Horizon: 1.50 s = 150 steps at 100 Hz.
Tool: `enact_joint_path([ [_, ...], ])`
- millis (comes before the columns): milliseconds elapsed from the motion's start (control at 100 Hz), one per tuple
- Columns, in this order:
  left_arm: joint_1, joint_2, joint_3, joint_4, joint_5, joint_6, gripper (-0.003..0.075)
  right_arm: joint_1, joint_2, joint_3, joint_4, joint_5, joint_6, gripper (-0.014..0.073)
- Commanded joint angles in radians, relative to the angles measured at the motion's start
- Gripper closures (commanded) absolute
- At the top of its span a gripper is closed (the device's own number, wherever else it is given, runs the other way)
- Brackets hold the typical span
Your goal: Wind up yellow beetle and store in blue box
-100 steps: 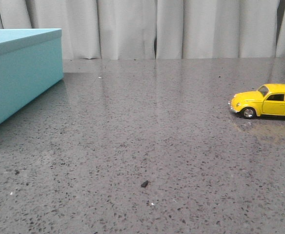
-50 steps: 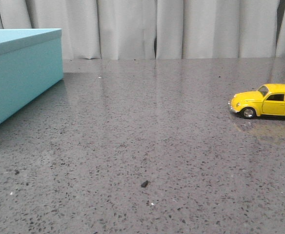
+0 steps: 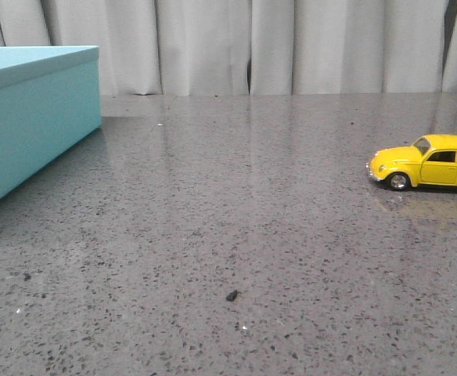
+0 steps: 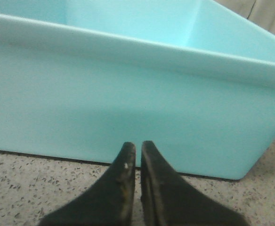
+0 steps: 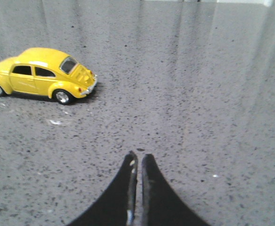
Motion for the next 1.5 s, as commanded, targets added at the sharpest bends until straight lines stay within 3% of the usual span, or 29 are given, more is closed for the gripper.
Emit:
enact_joint_path([
  [0,0.001,-0.033,0.041,-0.016,-0.109,-0.002,0.0739,-0.005,-0.016,0.022,0.046,-0.029,-0.004,0.0643],
  [330,0.001,-0.033,0.041,-0.02,-0.307,-0.002,0.0739,-0.005,-0.016,0.022,0.117,-0.029,-0.004,0.0643],
  [340,0.001,-0.033,0.041,-0.02,-0.309,-0.002,0.0739,-0.005,-0.016,0.022,0.118,-0.331,-0.004,0.0643],
  [350,0.001,-0.033,0.041,-0.02,-0.309,-0.002,0.0739,-0.005,-0.016,0.022,0.119,-0.339,-0.004,0.0643],
  [1490,0.001,-0.033,0.041,-0.02,-0.322,-0.002,0.0739,-0.005,-0.016,0.022,0.127,-0.339,-0.004,0.0643],
])
